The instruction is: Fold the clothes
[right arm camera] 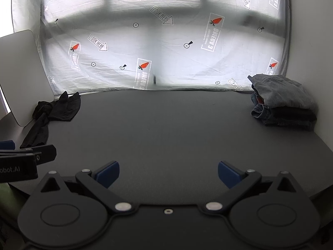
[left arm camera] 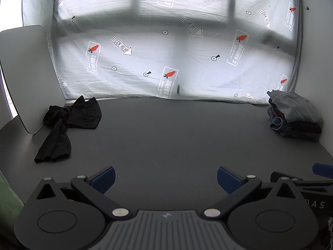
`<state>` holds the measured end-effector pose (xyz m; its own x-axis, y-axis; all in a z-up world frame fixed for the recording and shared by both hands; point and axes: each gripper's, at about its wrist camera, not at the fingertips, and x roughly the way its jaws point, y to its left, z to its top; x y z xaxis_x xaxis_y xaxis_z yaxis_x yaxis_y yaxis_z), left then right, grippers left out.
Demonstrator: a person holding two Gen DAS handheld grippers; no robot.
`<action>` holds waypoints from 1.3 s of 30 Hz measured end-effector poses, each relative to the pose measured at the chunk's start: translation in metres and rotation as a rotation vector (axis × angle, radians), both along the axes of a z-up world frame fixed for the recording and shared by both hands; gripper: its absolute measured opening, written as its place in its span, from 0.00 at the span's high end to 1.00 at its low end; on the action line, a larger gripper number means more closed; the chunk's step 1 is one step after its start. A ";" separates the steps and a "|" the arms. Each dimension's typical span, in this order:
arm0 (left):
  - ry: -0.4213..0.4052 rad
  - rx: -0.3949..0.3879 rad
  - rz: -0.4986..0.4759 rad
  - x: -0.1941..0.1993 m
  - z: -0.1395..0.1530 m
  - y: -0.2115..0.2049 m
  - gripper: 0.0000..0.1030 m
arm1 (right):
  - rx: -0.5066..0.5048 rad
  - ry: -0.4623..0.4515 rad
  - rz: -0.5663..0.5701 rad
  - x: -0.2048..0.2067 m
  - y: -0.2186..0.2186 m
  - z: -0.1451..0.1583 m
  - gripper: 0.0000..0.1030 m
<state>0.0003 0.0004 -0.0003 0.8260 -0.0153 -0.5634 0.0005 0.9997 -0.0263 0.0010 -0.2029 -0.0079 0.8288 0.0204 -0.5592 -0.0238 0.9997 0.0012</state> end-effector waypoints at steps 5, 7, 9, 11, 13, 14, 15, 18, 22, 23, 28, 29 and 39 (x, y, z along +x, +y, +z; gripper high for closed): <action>-0.009 -0.008 -0.001 0.002 -0.003 0.003 0.00 | -0.005 0.010 0.003 0.002 -0.001 0.002 0.01; -0.012 -0.012 -0.002 0.003 -0.004 0.005 0.00 | -0.005 0.017 0.004 0.007 -0.003 0.003 0.01; -0.006 -0.006 0.002 0.006 -0.003 0.000 0.00 | -0.011 0.015 0.001 0.009 -0.001 0.004 0.01; 0.000 -0.004 0.001 0.009 -0.002 -0.001 0.00 | -0.008 0.009 -0.001 0.009 -0.001 0.003 0.01; 0.005 -0.003 -0.002 0.013 -0.001 -0.002 0.00 | -0.006 0.003 -0.004 0.008 -0.002 0.002 0.01; 0.007 -0.003 -0.003 0.014 -0.001 -0.003 0.00 | -0.005 0.000 -0.005 0.008 -0.003 0.002 0.01; 0.008 -0.002 -0.002 0.015 -0.001 -0.004 0.00 | -0.005 0.001 -0.006 0.009 -0.002 0.002 0.01; 0.010 -0.003 0.001 0.018 0.001 -0.005 0.00 | -0.003 0.004 -0.008 0.012 -0.001 0.004 0.01; 0.015 -0.003 0.004 0.022 0.003 -0.007 0.00 | -0.006 0.001 -0.008 0.011 0.002 0.002 0.01; 0.015 -0.002 0.004 0.022 0.004 -0.007 0.00 | -0.006 0.001 -0.007 0.012 0.002 0.002 0.01; 0.018 -0.001 0.008 0.025 0.005 -0.007 0.00 | -0.006 0.004 -0.004 0.015 0.003 0.002 0.01; 0.018 -0.001 0.009 0.026 0.005 -0.007 0.00 | -0.005 0.004 -0.004 0.015 0.003 0.002 0.01; 0.015 0.000 0.007 0.026 0.001 -0.008 0.00 | -0.008 0.004 -0.003 0.016 0.002 0.001 0.01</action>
